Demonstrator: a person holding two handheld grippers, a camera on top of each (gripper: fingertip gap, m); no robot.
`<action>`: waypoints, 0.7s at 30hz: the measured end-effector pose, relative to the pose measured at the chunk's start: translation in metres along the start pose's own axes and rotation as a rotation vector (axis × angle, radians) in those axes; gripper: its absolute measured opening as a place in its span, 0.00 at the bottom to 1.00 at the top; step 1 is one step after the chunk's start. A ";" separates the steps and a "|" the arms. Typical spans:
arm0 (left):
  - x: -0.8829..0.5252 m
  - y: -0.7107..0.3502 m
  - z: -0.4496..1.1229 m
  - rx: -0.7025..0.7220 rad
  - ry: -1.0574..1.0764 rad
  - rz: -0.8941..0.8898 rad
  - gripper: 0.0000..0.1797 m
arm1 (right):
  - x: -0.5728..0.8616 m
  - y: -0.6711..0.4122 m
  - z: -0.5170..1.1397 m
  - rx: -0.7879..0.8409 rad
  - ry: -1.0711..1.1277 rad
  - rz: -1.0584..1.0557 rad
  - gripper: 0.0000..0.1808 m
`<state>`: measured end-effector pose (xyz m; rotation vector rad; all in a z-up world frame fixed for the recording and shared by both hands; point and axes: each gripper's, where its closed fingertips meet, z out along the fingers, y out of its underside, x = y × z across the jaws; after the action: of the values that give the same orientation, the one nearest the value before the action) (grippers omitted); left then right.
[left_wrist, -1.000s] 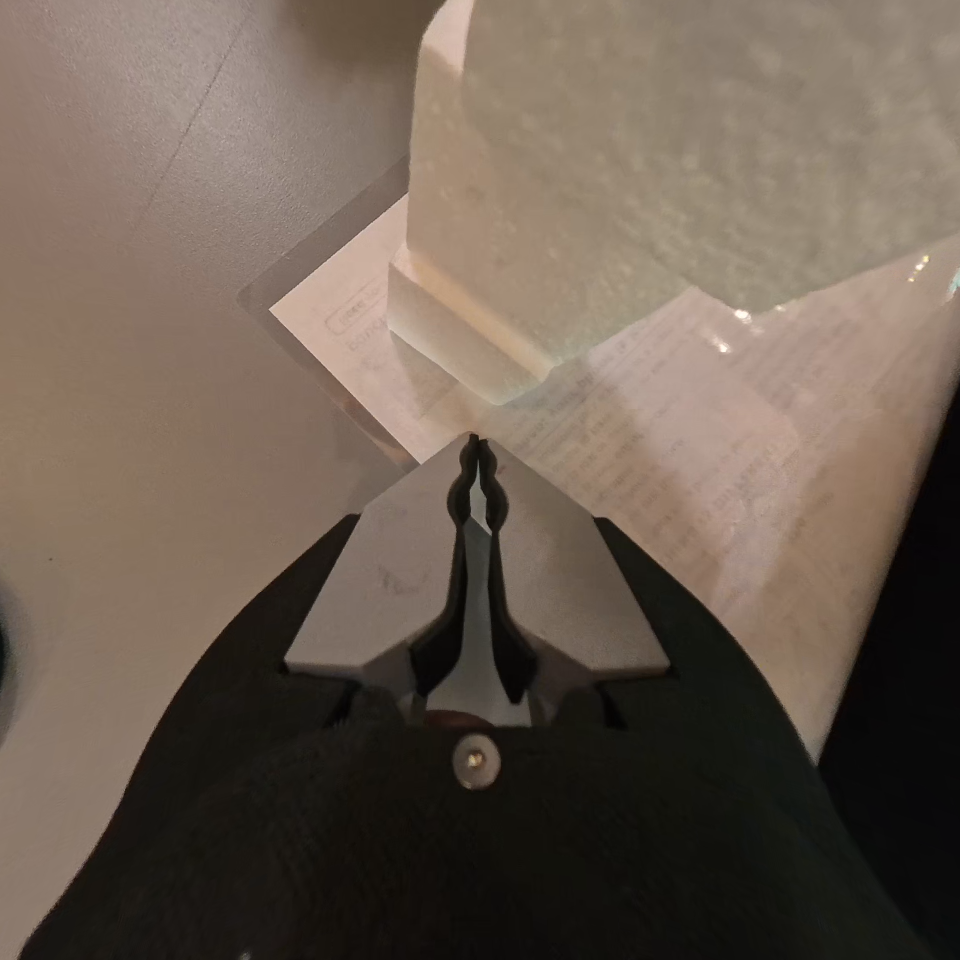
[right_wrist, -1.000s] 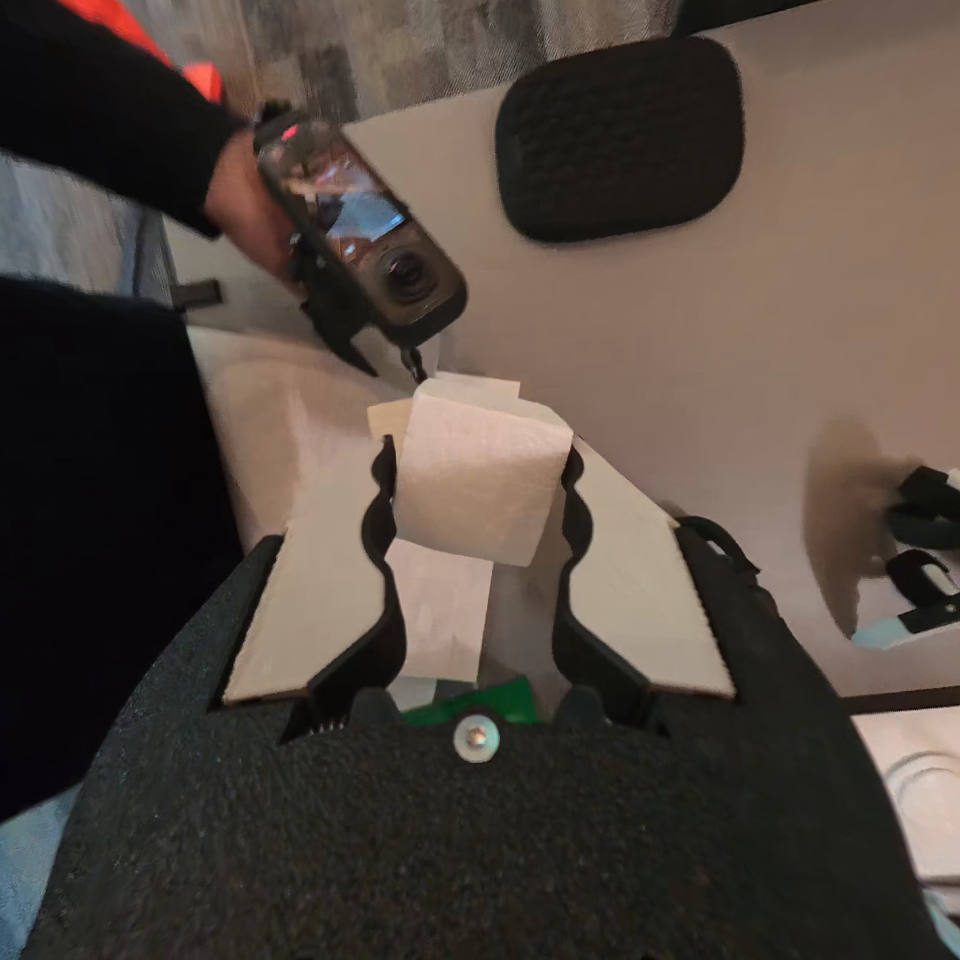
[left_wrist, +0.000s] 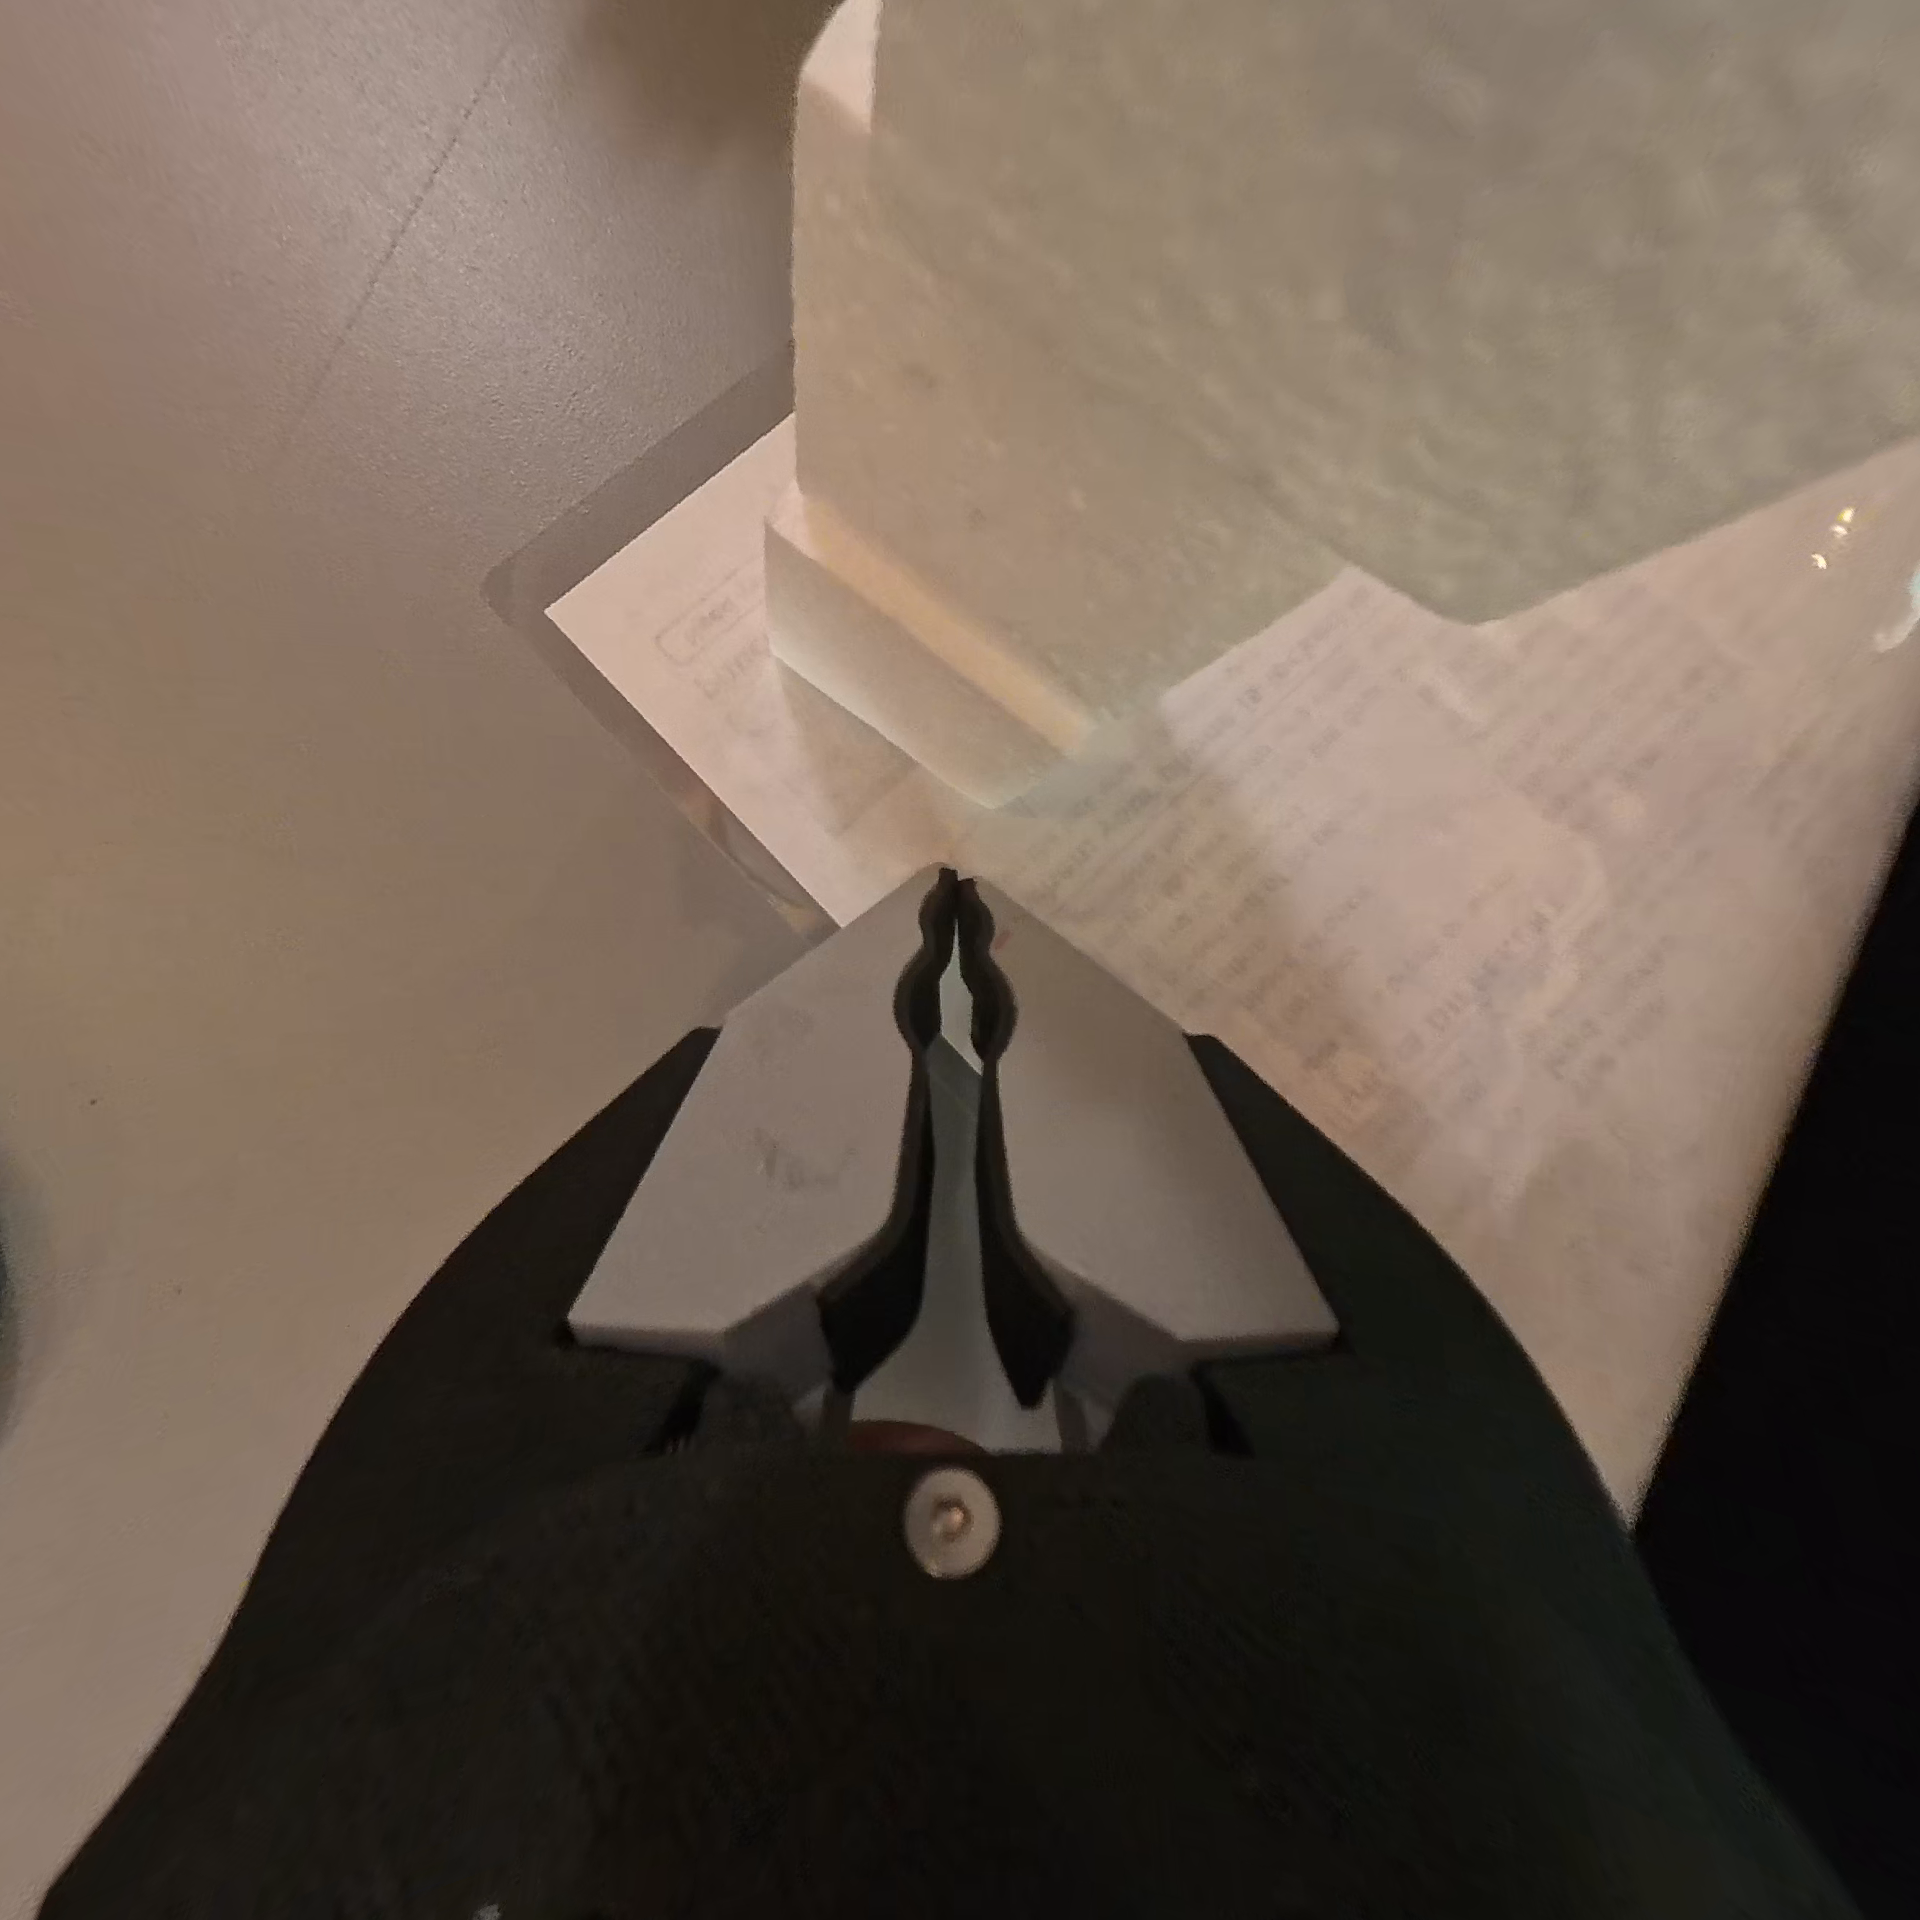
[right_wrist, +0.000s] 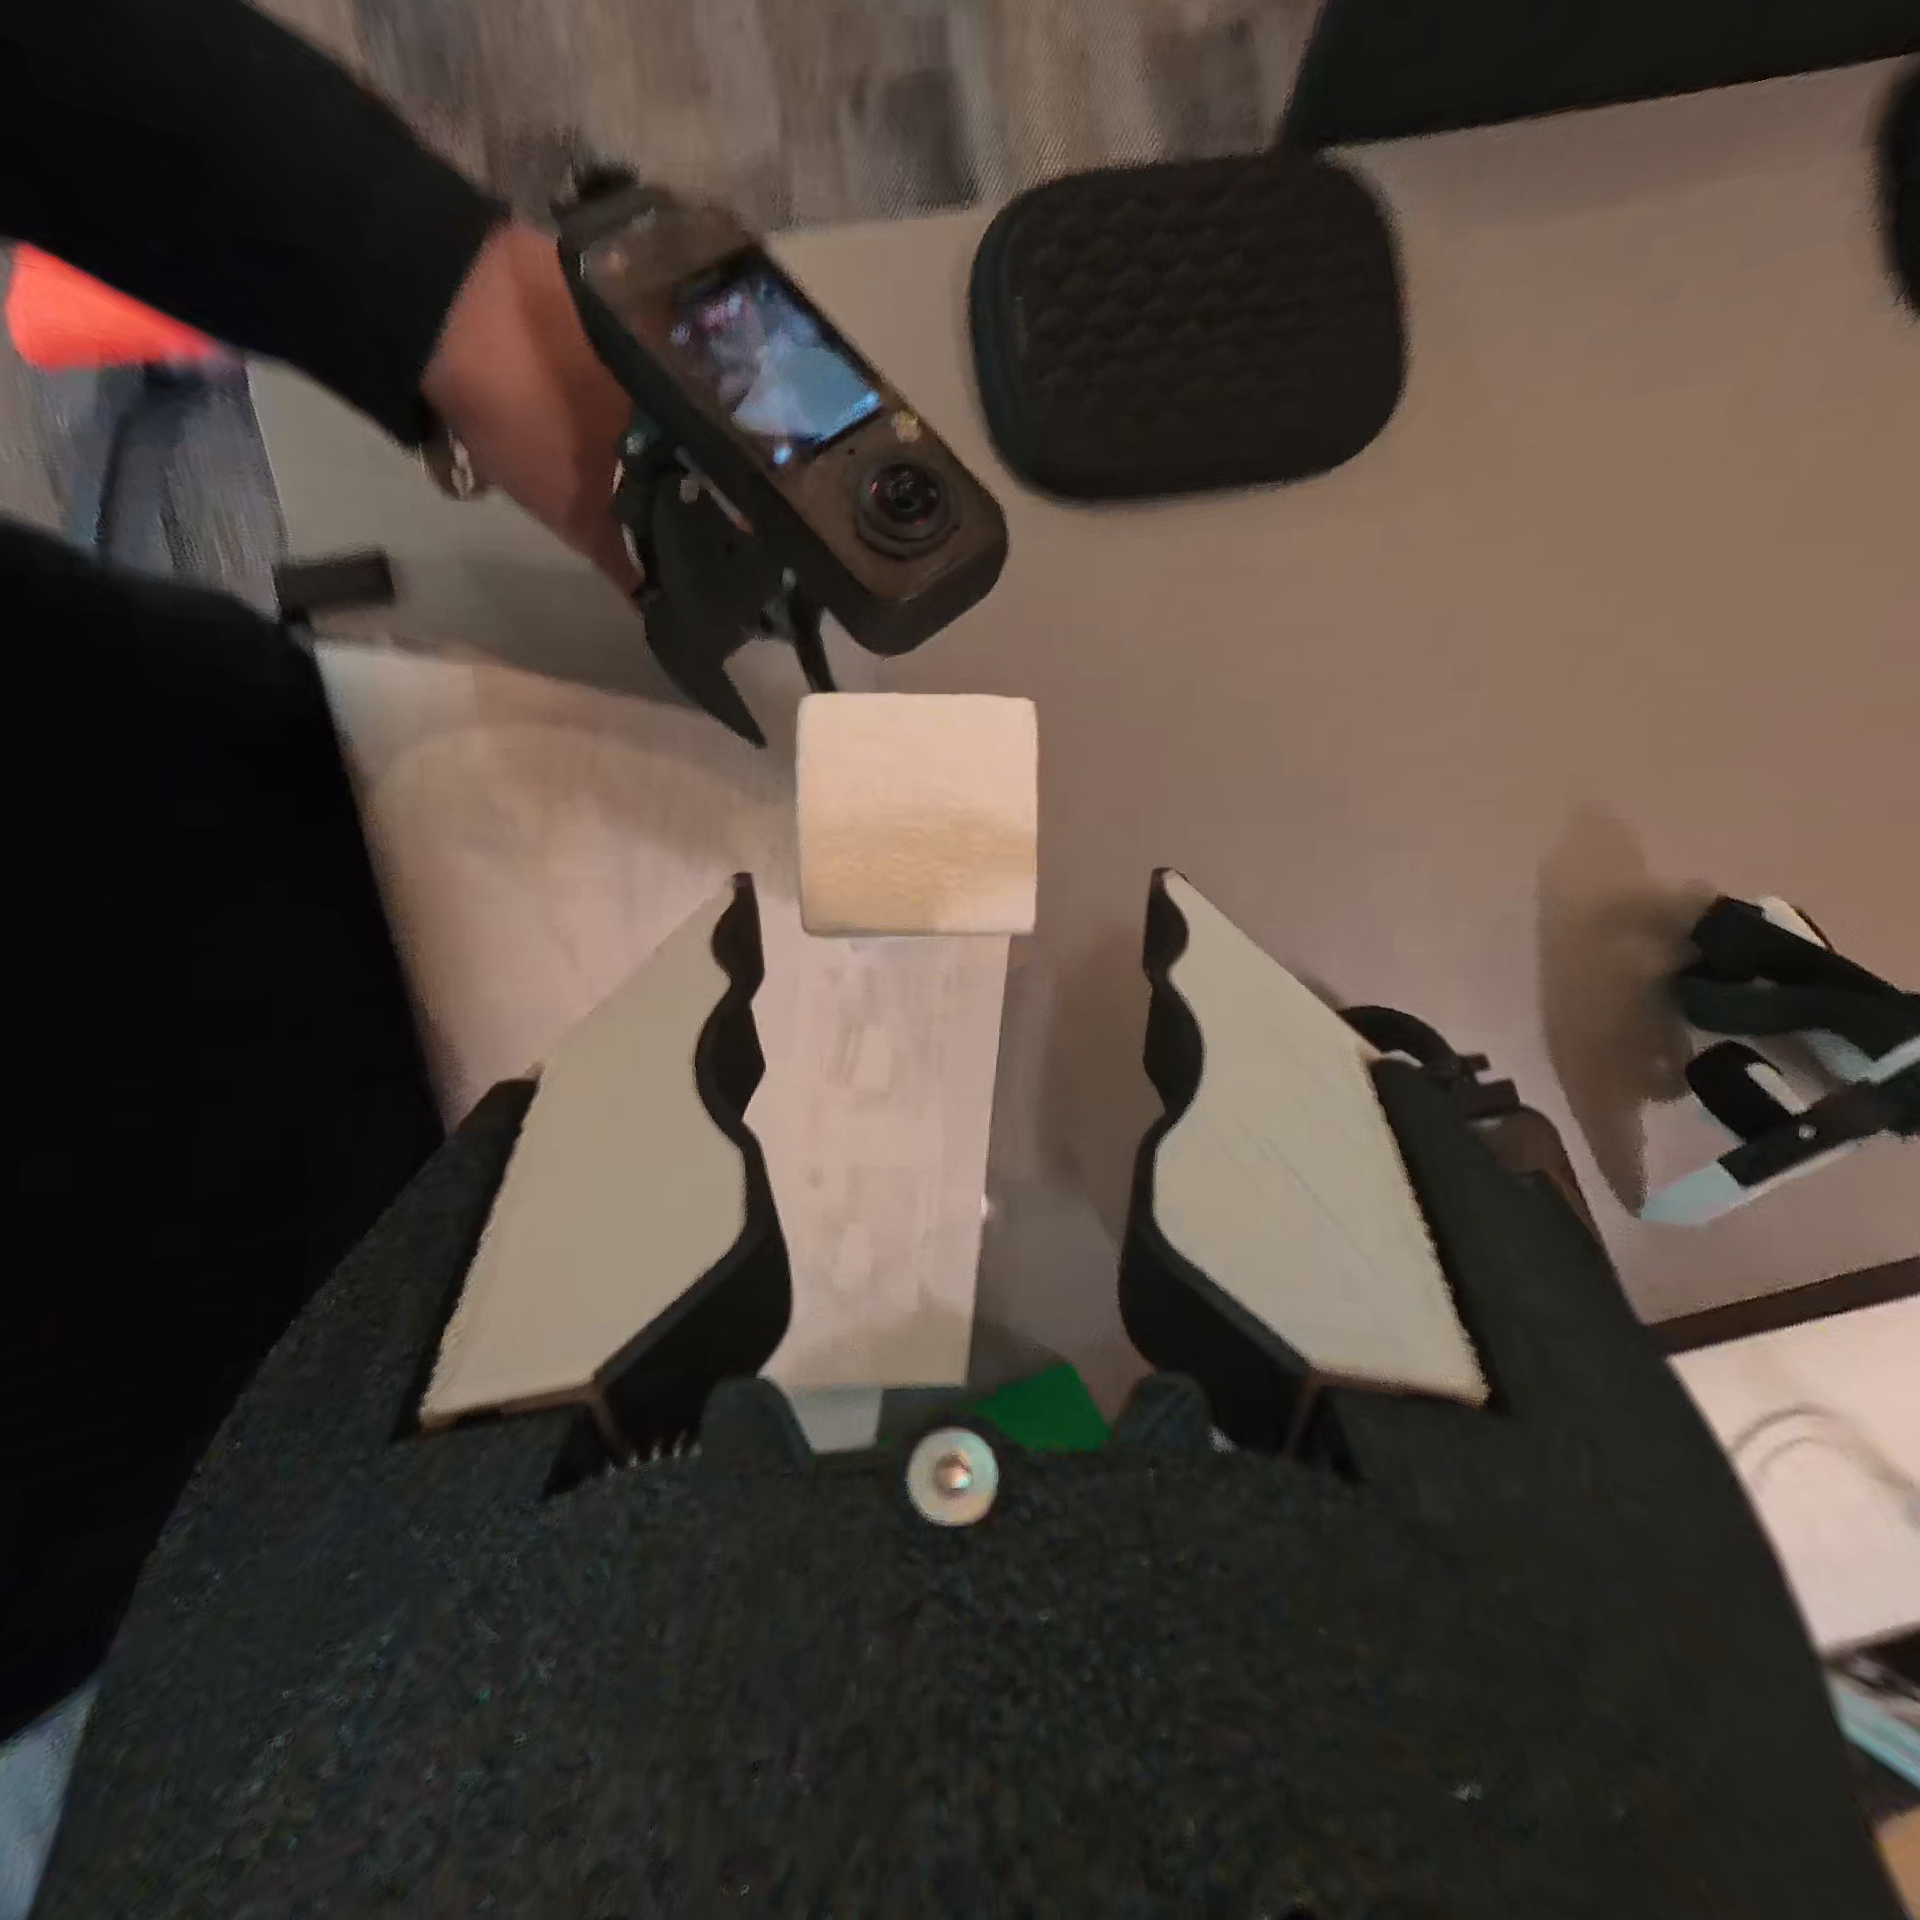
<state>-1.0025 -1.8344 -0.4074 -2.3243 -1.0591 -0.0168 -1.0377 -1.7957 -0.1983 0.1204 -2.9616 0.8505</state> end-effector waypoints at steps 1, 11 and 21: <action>0.000 0.000 0.000 0.003 0.001 -0.002 0.00 | -0.001 -0.003 -0.006 0.078 0.020 0.046 0.40; 0.001 -0.001 0.001 -0.011 0.000 0.016 0.00 | -0.077 0.043 0.046 0.266 -0.018 0.222 0.00; 0.002 -0.001 0.001 -0.010 0.002 0.011 0.00 | -0.095 0.060 0.146 0.151 -0.092 0.101 0.00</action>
<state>-1.0024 -1.8316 -0.4073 -2.3387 -1.0470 -0.0207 -0.9536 -1.8173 -0.3607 0.0172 -3.0072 1.1102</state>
